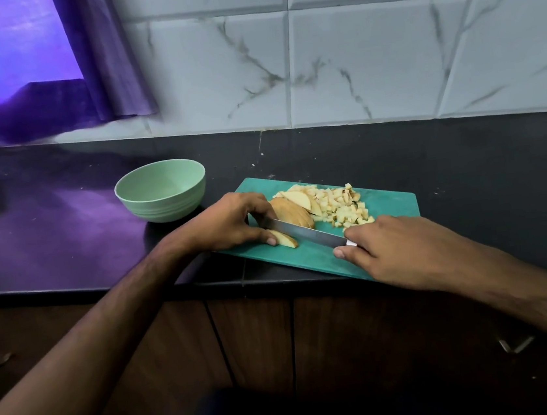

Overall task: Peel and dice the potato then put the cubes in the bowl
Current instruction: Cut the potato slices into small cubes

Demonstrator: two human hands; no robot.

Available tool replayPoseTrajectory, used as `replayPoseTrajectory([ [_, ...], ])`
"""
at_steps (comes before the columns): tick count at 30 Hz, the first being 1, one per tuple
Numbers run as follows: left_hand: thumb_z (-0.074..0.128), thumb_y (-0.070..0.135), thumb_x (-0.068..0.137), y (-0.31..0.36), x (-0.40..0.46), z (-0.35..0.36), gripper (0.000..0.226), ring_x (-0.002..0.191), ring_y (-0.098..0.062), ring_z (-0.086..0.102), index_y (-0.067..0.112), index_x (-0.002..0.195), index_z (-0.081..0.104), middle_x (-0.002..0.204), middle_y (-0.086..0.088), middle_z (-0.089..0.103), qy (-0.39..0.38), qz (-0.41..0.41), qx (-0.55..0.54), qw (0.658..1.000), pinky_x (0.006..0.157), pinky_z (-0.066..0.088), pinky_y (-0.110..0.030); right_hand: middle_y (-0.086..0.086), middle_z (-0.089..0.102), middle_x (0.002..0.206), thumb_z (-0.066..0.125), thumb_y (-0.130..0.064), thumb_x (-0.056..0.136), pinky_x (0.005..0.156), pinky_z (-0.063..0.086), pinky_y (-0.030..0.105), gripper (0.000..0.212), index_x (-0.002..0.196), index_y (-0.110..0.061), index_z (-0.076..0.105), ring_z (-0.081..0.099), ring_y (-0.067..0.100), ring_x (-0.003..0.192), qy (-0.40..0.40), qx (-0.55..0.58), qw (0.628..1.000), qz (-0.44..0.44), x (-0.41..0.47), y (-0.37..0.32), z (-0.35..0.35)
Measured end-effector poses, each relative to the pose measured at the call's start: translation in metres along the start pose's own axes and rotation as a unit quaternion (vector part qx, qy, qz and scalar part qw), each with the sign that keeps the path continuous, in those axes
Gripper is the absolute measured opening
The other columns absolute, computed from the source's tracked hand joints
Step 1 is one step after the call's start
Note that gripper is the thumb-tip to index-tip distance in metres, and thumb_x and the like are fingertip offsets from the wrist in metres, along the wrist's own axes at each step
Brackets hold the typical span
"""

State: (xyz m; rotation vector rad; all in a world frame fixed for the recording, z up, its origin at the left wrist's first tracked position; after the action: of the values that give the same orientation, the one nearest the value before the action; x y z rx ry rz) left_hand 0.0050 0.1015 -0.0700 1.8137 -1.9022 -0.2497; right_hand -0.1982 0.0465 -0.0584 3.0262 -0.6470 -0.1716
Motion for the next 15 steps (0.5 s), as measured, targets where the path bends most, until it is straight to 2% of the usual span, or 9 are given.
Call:
replayPoseTrajectory([
  [4,0.089,0.034,0.075,-0.001,0.004,0.000,0.029,0.085,-0.002,0.062,0.018,0.096,0.076,0.092,0.009,0.068,-0.006,-0.014,0.006,1.000,0.070,0.040,-0.009,-0.007,0.054,0.079,0.030,-0.056,0.106,0.056,0.034,0.025,0.037,0.081,-0.031,0.041,0.050,0.008,0.068,-0.017,0.006,1.000,-0.011,0.003,-0.002,-0.004],
  [11,0.090,0.032,0.074,-0.002,0.007,0.000,0.025,0.084,0.003,0.061,0.027,0.096,0.077,0.091,0.018,0.068,-0.016,-0.010,0.008,1.000,0.072,0.042,-0.011,-0.002,0.056,0.080,0.032,-0.056,0.106,0.061,0.037,0.029,0.040,0.082,-0.027,0.047,0.053,0.010,0.071,-0.048,0.019,0.998,-0.041,0.025,-0.013,-0.007],
  [13,0.090,0.033,0.075,-0.001,0.006,0.001,0.025,0.086,0.005,0.060,0.027,0.096,0.077,0.090,0.021,0.067,-0.014,-0.004,0.005,1.000,0.076,0.042,-0.013,0.000,0.056,0.079,0.033,-0.054,0.107,0.061,0.037,0.030,0.043,0.082,-0.023,0.049,0.053,0.013,0.071,-0.059,0.044,0.996,-0.051,0.036,-0.019,-0.007],
  [15,0.088,0.044,0.074,-0.003,0.004,0.001,0.029,0.091,0.006,0.060,0.028,0.095,0.076,0.091,0.026,0.066,-0.004,-0.003,0.010,1.000,0.087,0.043,-0.025,0.001,0.055,0.077,0.034,-0.053,0.107,0.061,0.039,0.031,0.044,0.081,-0.020,0.049,0.052,0.014,0.068,-0.076,0.071,0.993,-0.056,0.045,-0.021,-0.005],
])
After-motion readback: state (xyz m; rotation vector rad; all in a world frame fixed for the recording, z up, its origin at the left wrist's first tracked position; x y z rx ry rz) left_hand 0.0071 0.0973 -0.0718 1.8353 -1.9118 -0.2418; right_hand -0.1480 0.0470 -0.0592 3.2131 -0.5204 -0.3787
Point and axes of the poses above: each hand's wrist, its own x-axis towards the middle knuckle, its own z-axis out of the palm, y = z × x, the point moved 8 cm from there along x, towards the middle knuckle
